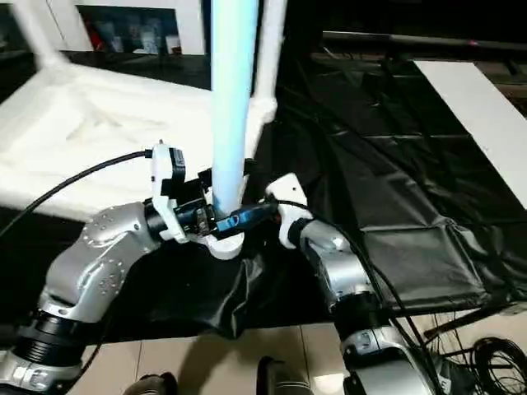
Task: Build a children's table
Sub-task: Rotate table base
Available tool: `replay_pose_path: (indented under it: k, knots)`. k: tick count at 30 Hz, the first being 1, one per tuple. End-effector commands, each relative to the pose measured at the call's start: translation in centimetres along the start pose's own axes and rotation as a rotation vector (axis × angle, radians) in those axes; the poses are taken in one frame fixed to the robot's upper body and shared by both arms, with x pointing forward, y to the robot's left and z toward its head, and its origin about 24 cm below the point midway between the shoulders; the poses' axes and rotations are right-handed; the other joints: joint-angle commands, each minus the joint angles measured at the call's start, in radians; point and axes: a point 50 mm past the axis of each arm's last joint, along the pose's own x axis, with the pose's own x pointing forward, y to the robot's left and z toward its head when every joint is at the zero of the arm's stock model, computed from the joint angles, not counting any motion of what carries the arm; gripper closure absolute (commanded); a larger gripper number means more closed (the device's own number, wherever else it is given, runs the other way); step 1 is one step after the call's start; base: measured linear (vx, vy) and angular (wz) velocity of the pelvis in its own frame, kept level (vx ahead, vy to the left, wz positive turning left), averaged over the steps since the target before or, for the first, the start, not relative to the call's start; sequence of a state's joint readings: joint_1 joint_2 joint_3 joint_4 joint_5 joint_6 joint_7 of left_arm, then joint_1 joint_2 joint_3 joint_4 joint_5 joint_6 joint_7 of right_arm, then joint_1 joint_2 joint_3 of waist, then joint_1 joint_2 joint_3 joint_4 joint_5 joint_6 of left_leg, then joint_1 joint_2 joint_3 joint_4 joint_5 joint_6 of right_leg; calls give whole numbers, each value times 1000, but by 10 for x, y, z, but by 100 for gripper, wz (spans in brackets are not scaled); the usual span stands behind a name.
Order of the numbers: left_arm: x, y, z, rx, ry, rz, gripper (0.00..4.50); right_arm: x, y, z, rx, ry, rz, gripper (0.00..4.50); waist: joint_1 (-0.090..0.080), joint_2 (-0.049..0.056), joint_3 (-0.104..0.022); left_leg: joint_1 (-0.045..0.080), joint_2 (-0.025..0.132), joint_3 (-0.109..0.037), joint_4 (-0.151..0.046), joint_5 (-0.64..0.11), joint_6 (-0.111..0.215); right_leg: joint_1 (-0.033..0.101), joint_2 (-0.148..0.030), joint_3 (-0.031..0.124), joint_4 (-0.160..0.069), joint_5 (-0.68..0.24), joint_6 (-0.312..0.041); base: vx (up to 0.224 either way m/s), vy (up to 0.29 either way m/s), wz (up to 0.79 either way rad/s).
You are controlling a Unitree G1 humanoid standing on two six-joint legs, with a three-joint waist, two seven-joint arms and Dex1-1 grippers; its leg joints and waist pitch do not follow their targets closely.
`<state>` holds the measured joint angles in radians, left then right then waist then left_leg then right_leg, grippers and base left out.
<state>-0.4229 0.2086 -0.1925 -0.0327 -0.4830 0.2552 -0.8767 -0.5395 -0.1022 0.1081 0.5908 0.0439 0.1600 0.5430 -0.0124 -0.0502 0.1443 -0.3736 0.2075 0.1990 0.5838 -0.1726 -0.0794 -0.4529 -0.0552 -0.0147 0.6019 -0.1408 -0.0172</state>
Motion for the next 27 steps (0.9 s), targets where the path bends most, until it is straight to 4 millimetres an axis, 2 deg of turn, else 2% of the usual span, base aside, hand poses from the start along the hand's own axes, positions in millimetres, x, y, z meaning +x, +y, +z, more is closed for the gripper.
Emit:
replay_pose_path:
  k: [1,9,14,15,19,20,21,26,27]
  knots:
    - [29,-21,1,1,-18,-153,0,19,45,12,-41,-53,228,49,16,9,-80,8,10,-4,-59,-191,46,71,-48,31,-60,-202,-223,0,0,0]
    - [35,-21,-2,12,-8,-150,0,16,38,12,-55,-55,194,49,18,9,-79,8,10,-4,-59,-195,52,71,-48,31,-60,-193,-228,0,0,0]
    - [32,-11,-8,71,51,-81,0,15,27,12,-70,-53,112,49,20,8,-76,9,10,-5,-60,-207,49,69,-49,31,-64,-223,-217,0,0,0]
    - [23,-2,-13,106,119,-37,0,12,12,14,-59,-60,29,49,21,9,-76,10,11,-5,-61,-207,47,68,-49,31,-64,-226,-213,0,0,0]
    - [5,4,-17,117,188,-40,0,2,-12,21,-49,-87,-73,49,24,9,-75,11,9,-5,-62,-207,38,67,-49,31,-63,-239,-204,0,0,0]
    - [5,4,-17,117,188,-40,0,2,-12,21,-49,-87,-73,49,23,9,-75,11,9,-4,-62,-203,40,67,-49,32,-62,-230,-207,0,0,0]
    - [-5,6,-20,129,243,-56,0,-4,-22,25,-47,-97,-100,49,25,10,-76,12,10,-4,-61,-197,41,67,-48,32,-60,-214,-211,0,0,0]
    - [-32,7,-27,105,392,-104,0,-21,-39,26,-99,-69,-91,49,30,12,-75,15,10,-1,-61,-175,46,66,-44,32,-54,-168,-221,0,0,0]
    - [-38,8,-28,95,423,-109,18,-26,-42,25,-118,-54,-77,47,33,15,-75,16,10,-1,-63,-176,45,67,-44,31,-54,-173,-221,0,0,0]
